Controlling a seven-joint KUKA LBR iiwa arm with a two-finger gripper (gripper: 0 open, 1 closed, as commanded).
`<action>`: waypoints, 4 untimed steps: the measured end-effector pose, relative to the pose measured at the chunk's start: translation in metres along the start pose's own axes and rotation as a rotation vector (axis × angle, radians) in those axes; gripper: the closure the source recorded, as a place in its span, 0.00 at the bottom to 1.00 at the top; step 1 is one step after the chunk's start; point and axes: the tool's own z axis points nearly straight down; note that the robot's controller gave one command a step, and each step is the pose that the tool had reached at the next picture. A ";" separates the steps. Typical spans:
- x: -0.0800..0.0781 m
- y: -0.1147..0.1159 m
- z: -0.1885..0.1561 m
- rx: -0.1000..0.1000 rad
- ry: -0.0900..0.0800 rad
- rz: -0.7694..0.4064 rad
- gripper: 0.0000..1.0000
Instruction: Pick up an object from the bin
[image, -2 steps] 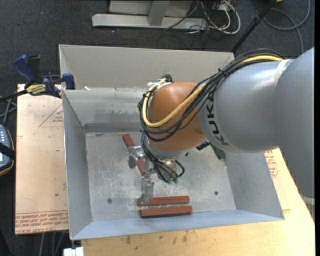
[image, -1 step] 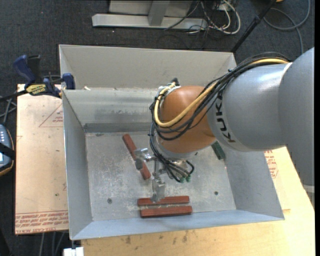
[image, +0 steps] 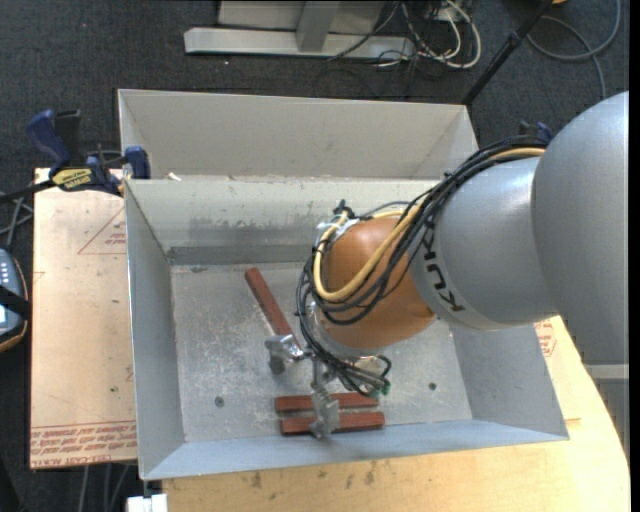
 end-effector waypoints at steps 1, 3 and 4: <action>0.003 0.000 0.027 0.006 -0.021 -0.020 0.00; 0.013 0.006 0.013 0.003 -0.012 -0.174 1.00; -0.017 -0.036 -0.145 -0.002 0.002 -0.514 1.00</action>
Offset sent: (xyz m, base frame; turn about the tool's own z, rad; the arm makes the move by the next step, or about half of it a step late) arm -0.0197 -0.0015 -0.0169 -0.1809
